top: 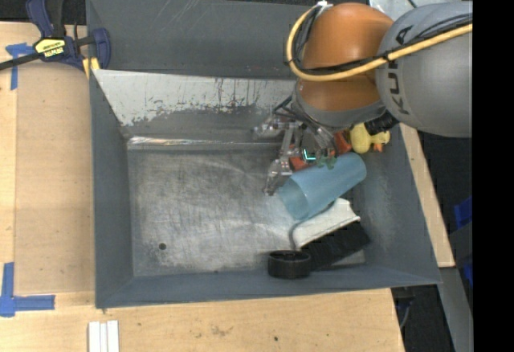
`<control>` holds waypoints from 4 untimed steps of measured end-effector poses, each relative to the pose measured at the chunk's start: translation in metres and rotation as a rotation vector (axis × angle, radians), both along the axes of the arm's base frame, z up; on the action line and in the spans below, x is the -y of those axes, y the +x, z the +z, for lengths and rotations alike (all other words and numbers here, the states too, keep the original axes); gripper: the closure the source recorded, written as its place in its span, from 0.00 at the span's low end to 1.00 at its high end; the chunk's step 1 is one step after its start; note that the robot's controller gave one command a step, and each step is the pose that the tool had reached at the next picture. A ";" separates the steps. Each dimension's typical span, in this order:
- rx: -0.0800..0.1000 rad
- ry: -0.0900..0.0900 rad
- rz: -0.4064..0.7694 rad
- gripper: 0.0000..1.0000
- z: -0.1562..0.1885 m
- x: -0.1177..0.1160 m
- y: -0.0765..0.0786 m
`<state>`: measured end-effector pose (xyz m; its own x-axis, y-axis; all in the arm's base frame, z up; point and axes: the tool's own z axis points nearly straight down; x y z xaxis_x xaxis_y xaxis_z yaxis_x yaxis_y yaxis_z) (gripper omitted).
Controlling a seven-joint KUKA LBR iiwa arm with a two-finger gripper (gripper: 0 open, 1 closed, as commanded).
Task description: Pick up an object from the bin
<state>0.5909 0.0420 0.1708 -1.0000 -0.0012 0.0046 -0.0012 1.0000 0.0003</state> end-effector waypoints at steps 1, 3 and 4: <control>0.008 0.000 -0.001 0.00 0.005 0.000 0.002; 0.008 0.001 -0.032 0.00 -0.075 0.079 0.019; 0.020 0.012 0.281 0.00 -0.060 0.095 -0.016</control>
Offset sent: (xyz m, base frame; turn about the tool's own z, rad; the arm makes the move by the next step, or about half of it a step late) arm 0.0282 -0.1048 -0.1008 0.0423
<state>0.5747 -0.0526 0.1110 -0.9604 -0.2782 -0.0173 -0.2784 0.9604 0.0093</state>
